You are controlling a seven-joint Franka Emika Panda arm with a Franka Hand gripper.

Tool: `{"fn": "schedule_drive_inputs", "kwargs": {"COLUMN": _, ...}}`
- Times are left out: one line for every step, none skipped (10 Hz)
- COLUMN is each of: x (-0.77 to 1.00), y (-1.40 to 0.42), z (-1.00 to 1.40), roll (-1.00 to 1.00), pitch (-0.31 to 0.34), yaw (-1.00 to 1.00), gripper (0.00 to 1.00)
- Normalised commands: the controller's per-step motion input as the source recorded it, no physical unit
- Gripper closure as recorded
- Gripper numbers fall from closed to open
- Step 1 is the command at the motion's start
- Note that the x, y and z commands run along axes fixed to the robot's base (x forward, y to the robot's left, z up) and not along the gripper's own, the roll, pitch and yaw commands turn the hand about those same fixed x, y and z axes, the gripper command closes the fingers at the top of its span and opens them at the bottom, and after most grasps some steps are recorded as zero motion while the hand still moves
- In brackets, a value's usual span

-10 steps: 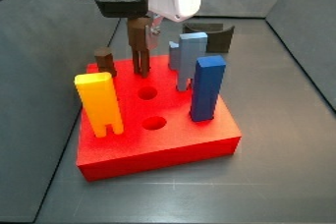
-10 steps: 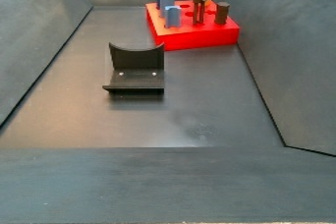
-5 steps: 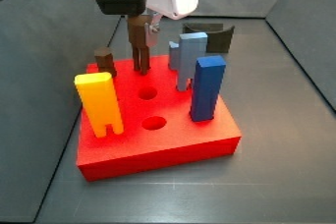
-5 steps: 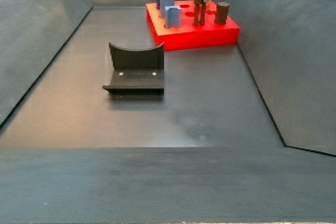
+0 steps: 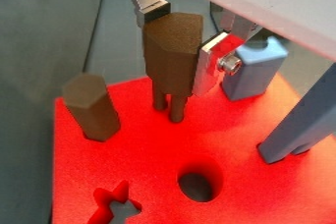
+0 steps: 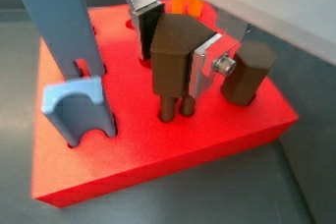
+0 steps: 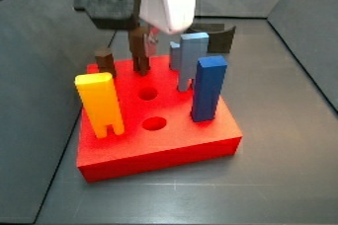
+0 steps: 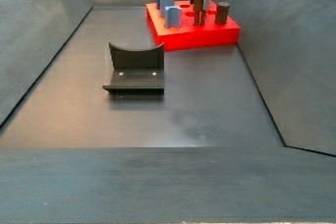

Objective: Pick up the 3 prong object. Move up. Move to above the board. Insert the 3 prong object.
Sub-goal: Insert the 3 prong object.

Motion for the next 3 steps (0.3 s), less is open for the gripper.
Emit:
{"fn": "schedule_drive_inputs", "kwargs": {"x": 0.0, "y": 0.0, "z": -0.35, "roll": 0.0, "pitch": -0.021, "yaw": 0.0, "gripper": 1.0}}
{"fn": "schedule_drive_inputs", "kwargs": {"x": 0.0, "y": 0.0, "z": -0.09, "roll": 0.0, "pitch": -0.03, "yaw": 0.0, "gripper": 1.0}}
{"fn": "schedule_drive_inputs", "kwargs": {"x": 0.0, "y": 0.0, "z": 0.0, "roll": 0.0, "pitch": 0.0, "yaw": 0.0, "gripper": 1.0}}
